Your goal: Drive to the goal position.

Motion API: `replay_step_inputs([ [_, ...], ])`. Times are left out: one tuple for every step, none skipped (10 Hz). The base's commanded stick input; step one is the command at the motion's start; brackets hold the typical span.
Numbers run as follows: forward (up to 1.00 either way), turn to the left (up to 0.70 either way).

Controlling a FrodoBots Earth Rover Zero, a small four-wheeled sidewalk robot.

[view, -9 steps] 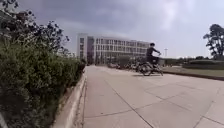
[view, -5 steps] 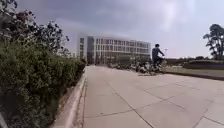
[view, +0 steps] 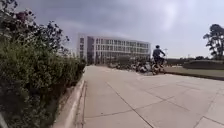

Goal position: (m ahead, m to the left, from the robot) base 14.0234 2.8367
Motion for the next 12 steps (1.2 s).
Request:
replay_step_inputs([
  [0.85,0.0],
  [0.95,0.0],
  [1.0,0.0],
  [1.0,0.0],
  [1.0,0.0],
  [1.0,0.0],
  [1.0,0.0],
  [1.0,0.0],
  [1.0,0.0],
  [1.0,0.0],
  [1.0,0.0],
  [1.0,0.0],
])
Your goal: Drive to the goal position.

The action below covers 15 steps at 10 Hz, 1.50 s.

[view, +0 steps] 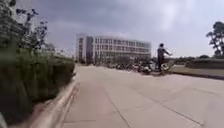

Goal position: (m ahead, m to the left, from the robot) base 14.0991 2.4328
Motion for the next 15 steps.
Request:
replay_step_inputs([
  [1.0,0.15],
  [1.0,0.4],
  [1.0,0.26],
  [1.0,0.0],
  [1.0,0.0],
  [1.0,0.0],
  [1.0,0.0],
  [1.0,0.0],
  [1.0,0.0],
  [1.0,0.0],
  [1.0,0.0],
  [1.0,0.0],
  [1.0,0.0],
  [1.0,0.0],
  [1.0,0.0],
])
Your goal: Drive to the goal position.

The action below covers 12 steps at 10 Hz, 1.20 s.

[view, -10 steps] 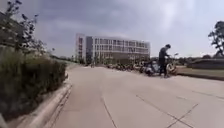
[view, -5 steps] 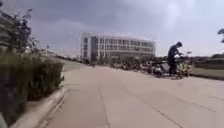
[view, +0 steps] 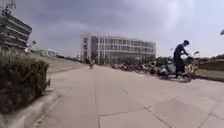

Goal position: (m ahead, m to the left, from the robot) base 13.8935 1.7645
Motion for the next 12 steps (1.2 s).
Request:
replay_step_inputs([
  [1.0,0.0],
  [1.0,0.0],
  [1.0,0.0],
  [1.0,0.4],
  [1.0,0.4],
  [1.0,0.31],
  [1.0,0.09],
  [1.0,0.0],
  [1.0,0.0],
  [1.0,0.24],
  [1.0,0.4],
  [1.0,0.4],
])
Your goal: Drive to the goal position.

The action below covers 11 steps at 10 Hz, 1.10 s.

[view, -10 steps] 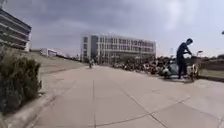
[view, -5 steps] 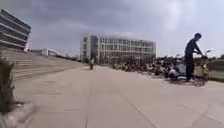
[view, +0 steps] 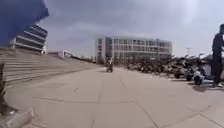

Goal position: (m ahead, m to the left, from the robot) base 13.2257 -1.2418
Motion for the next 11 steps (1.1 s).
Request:
replay_step_inputs([
  [1.0,0.4],
  [1.0,0.4],
  [1.0,0.4],
  [1.0,0.28],
  [1.0,0.08],
  [1.0,0.0],
  [1.0,0.0],
  [1.0,0.0],
  [1.0,0.0],
  [1.0,0.0],
  [1.0,0.0],
])
